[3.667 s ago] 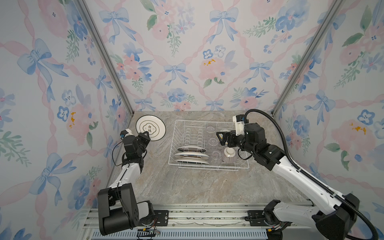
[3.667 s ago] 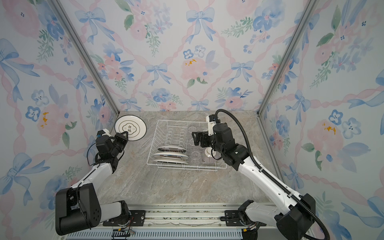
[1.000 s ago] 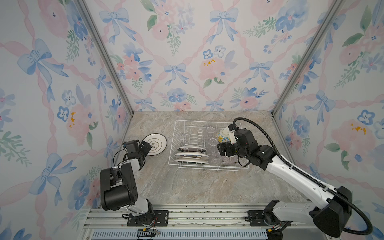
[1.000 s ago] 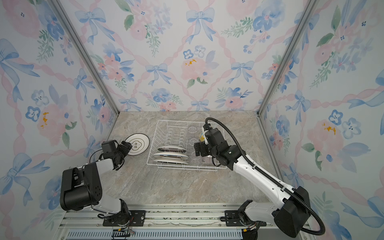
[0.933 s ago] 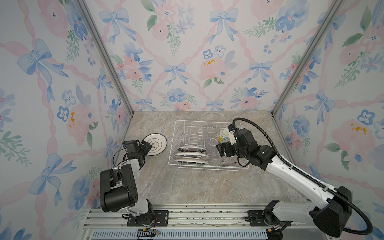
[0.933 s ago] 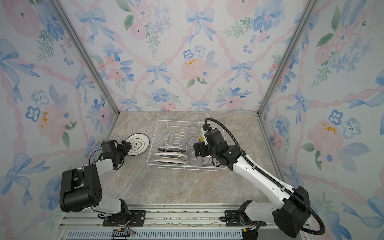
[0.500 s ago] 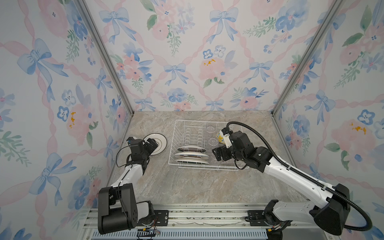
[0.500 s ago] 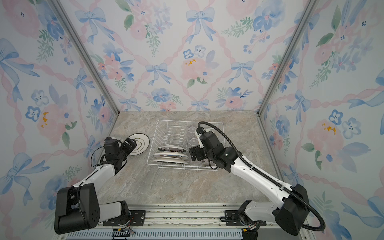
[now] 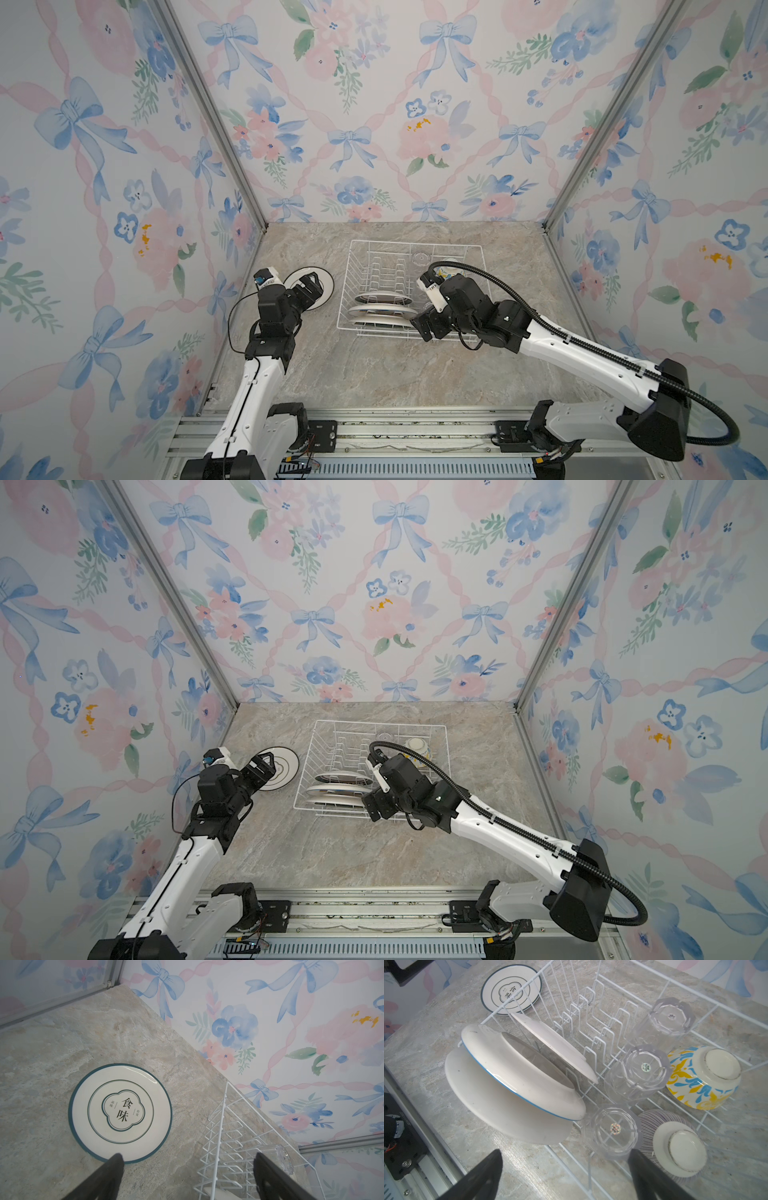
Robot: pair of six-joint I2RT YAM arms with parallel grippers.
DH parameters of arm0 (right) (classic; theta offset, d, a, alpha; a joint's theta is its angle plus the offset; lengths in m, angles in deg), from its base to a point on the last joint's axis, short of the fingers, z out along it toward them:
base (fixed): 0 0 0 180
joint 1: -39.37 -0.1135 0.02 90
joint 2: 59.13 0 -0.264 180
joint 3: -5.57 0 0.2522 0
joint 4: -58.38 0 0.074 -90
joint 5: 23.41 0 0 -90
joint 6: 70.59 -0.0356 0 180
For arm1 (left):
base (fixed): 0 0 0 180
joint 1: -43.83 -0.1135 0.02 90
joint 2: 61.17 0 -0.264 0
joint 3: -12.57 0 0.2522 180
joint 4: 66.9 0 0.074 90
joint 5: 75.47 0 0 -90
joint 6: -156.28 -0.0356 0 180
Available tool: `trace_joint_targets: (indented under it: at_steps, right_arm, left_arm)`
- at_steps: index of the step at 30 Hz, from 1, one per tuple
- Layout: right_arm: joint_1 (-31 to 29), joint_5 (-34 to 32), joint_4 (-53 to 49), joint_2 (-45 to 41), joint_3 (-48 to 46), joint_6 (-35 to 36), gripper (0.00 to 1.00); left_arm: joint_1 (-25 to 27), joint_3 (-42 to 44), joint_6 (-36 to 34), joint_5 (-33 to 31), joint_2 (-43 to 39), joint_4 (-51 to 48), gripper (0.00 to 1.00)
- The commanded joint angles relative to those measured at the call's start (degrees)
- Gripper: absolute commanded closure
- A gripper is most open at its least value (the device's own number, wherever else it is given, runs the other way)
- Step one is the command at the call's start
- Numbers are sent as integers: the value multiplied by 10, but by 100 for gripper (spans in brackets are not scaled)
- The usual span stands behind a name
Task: Unload the mixed dishes from the dish rack
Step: 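Lift the left gripper off the plate while the right reaches toward the white plates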
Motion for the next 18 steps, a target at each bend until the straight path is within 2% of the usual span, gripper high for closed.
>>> trace_joint_targets:
  at_steps: [1,8,15,18]
  right_arm:
    - [-21,8,-16,9,25,25,3]
    - [-40,12,-13,31,36,28,3]
    - [-40,-13,-2,52,50,23,0]
    - [-40,-19,-3,62,60,22,3]
  left_arm:
    - [8,2,-15,9,-25,-28,2]
    - [14,-12,-10,49,-32,-29,2]
    - [37,-20,-17,65,-18,-28,2]
    - [44,-24,-21,69,-16,-29,2]
